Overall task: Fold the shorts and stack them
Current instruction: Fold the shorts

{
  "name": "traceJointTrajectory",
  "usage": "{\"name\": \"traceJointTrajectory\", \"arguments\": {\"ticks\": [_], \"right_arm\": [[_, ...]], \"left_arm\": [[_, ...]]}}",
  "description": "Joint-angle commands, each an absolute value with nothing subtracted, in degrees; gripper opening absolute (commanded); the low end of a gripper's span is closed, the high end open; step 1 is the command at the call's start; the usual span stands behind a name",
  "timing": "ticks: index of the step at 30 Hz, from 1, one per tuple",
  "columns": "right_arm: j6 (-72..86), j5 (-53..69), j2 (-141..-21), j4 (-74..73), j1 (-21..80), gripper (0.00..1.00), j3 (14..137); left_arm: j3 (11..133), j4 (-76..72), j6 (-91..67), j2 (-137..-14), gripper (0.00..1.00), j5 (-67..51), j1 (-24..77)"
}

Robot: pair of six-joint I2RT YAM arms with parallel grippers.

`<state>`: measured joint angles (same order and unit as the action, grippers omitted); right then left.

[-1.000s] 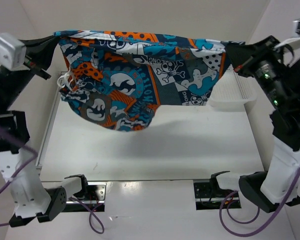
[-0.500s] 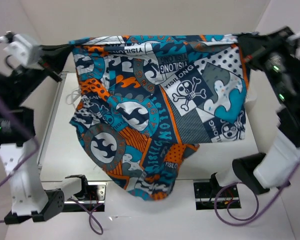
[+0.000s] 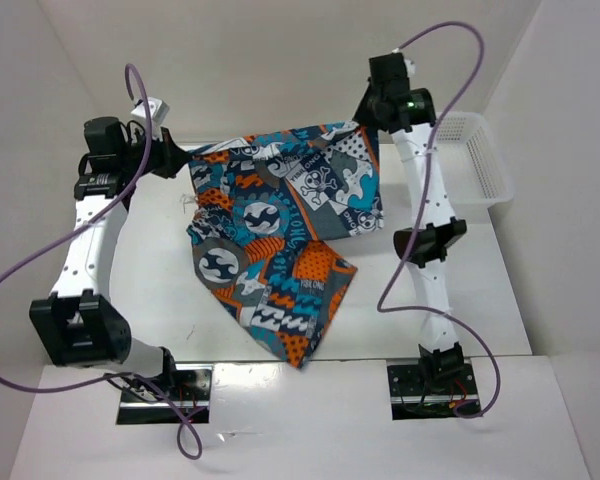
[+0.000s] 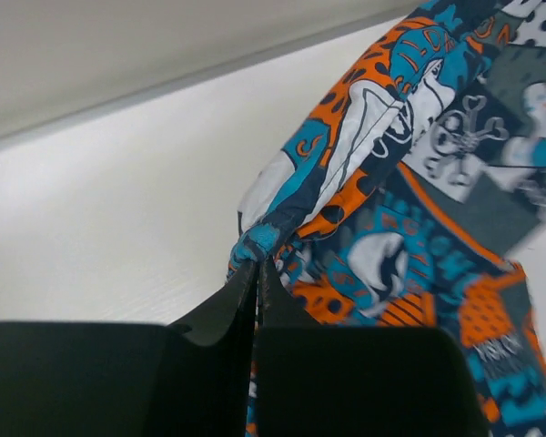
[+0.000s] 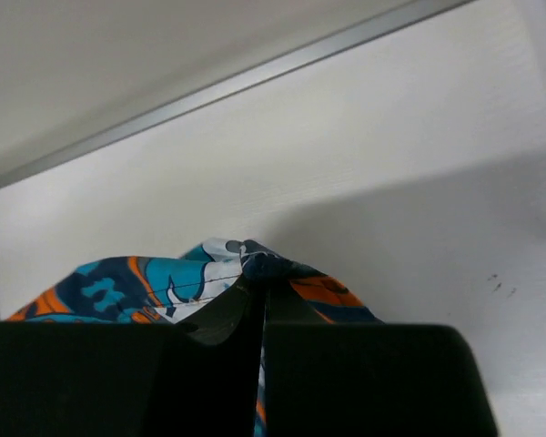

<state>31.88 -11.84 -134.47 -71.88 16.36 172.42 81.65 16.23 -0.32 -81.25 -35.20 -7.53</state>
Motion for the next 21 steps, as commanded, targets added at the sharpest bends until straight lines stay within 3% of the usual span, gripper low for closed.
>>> {"name": "traceJointTrajectory", "arguments": {"ticks": [1, 15, 21], "right_arm": [[31.7, -13.4, -138.5, -71.9, 16.9, 0.00, 179.4], [32.3, -12.1, -143.3, -74.3, 19.3, 0.00, 179.4], [32.3, -16.6, -133.3, -74.3, 28.8, 0.00, 165.8]], "left_arm": [[81.4, 9.1, 0.0, -83.8, 0.00, -35.1, -9.0], [84.2, 5.4, 0.0, -95.0, 0.00, -39.0, -12.4], [86.4, 10.3, 0.0, -95.0, 0.00, -40.3, -13.4]]}}
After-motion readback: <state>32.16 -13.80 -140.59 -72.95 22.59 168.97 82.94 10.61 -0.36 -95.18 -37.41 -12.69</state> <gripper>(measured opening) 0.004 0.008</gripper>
